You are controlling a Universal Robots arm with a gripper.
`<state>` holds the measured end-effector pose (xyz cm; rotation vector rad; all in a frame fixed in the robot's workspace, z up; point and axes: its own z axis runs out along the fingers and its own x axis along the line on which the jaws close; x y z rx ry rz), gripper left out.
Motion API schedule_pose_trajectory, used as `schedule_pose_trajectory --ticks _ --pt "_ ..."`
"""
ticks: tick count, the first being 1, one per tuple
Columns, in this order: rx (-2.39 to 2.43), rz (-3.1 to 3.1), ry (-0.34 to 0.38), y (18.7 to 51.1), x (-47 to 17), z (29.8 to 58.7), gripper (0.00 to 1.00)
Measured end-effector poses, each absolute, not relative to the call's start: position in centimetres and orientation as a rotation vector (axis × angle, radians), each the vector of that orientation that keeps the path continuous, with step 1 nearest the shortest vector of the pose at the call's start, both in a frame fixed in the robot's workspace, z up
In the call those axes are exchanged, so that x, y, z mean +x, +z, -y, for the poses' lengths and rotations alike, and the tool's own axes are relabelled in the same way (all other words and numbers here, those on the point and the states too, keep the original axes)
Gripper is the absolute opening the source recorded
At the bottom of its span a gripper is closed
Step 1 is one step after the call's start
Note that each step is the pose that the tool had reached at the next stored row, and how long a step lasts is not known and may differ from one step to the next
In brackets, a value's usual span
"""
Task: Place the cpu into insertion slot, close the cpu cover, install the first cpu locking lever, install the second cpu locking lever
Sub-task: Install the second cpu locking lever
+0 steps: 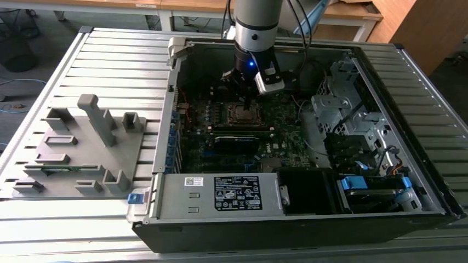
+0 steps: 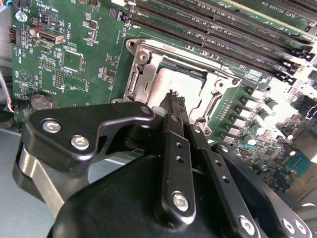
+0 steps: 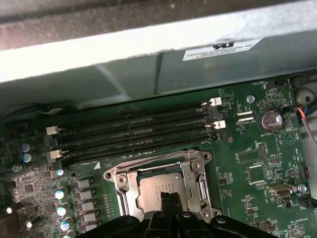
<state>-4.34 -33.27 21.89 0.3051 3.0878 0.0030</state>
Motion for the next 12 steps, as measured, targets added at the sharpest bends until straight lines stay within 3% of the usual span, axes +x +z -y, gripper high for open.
schedule_pose_trajectory --ticks 12 --pt "0.305 -3.088 0.004 21.88 -4.32 33.63 0.11"
